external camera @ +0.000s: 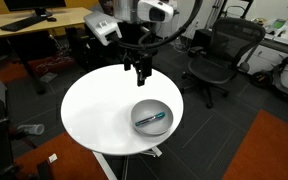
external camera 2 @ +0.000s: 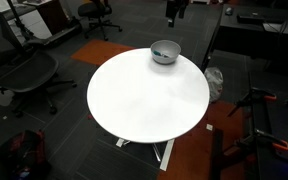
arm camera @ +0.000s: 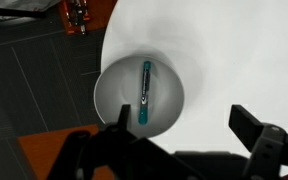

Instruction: Remove the marker from the bowl

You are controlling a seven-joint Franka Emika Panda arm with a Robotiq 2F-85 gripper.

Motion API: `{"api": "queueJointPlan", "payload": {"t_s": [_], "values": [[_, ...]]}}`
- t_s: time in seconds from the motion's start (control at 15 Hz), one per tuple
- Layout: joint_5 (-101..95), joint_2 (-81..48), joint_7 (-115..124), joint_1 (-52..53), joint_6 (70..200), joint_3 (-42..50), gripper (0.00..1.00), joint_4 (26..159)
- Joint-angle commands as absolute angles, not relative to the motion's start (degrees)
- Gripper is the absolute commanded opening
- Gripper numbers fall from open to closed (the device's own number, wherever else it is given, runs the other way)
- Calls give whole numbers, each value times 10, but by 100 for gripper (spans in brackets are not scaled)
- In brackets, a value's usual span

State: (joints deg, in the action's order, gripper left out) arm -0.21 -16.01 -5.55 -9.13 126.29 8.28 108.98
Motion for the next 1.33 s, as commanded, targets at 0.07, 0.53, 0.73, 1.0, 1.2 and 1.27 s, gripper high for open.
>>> {"api": "queueJointPlan", "payload": {"t_s": [0.07, 0.53, 0.73, 1.0, 1.2, 1.27], "values": [[-3, -160, -55, -94, 1261, 79, 100, 1089], [-4, -193, -43, -93, 1292, 80, 100, 1071], [5, -227, -44, -98, 1320, 78, 100, 1056], [26, -271, -48, -110, 1349, 72, 100, 1030], [44, -303, -46, -118, 1349, 70, 100, 1007], [46, -310, -42, -119, 1349, 71, 100, 1002]]}}
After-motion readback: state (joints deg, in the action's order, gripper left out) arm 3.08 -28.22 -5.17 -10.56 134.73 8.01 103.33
